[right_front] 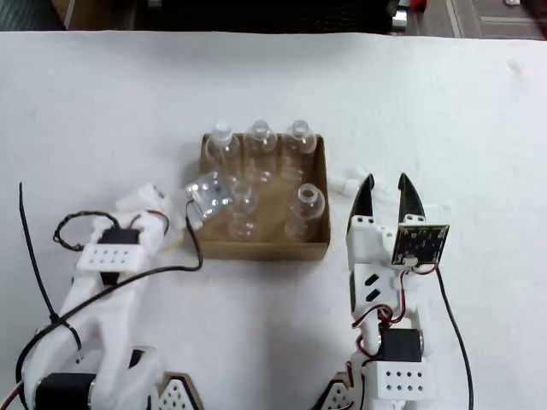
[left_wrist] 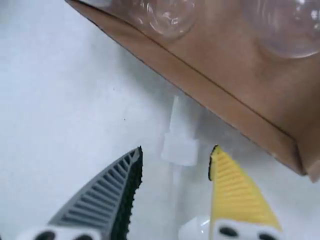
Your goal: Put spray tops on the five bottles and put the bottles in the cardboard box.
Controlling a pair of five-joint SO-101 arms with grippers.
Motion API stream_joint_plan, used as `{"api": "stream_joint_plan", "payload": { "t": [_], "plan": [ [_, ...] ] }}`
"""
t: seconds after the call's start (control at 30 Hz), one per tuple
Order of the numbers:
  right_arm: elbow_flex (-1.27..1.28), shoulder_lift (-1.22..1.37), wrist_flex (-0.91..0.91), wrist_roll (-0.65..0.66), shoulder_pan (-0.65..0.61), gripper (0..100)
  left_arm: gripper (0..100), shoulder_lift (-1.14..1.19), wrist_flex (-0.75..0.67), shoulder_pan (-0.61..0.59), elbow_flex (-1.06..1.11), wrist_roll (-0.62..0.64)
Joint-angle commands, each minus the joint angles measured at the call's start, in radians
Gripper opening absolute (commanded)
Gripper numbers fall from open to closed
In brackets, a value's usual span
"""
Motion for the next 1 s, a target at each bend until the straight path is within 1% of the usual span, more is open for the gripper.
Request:
{"api": "stream_joint_plan", "payload": {
  "t": [0.0, 0.17, 0.23, 0.33, 0.4, 0.57, 0.7, 0.8, 0.97],
  "plan": [
    [0.006, 0.001, -0.005, 0.011, 0.002, 15.9, 21, 0.001, -0.110, -0.004, 0.005, -0.011],
    [0.006, 0.001, -0.005, 0.011, 0.002, 15.9, 21, 0.157, -0.209, -0.010, -0.025, -0.011],
    [0.006, 0.001, -0.005, 0.011, 0.002, 15.9, 21, 0.209, -0.178, -0.010, -0.068, -0.009],
    [0.006, 0.001, -0.005, 0.011, 0.002, 15.9, 21, 0.239, -0.081, -0.004, -0.137, -0.018],
    [0.006, 0.001, -0.005, 0.011, 0.002, 15.9, 21, 0.252, -0.051, -0.004, -0.163, -0.021],
    [0.006, 0.001, -0.005, 0.011, 0.002, 15.9, 21, 0.295, -0.037, 0.002, -0.193, -0.028],
    [0.006, 0.001, -0.005, 0.011, 0.002, 15.9, 20, 0.295, -0.035, 0.036, -0.172, -0.130],
    [0.006, 0.001, -0.005, 0.011, 0.002, 15.9, 14, 0.295, -0.037, 0.048, -0.169, -0.155],
    [0.006, 0.001, -0.005, 0.011, 0.002, 15.9, 2, 0.295, -0.037, 0.050, -0.169, -0.153]
  ]
}}
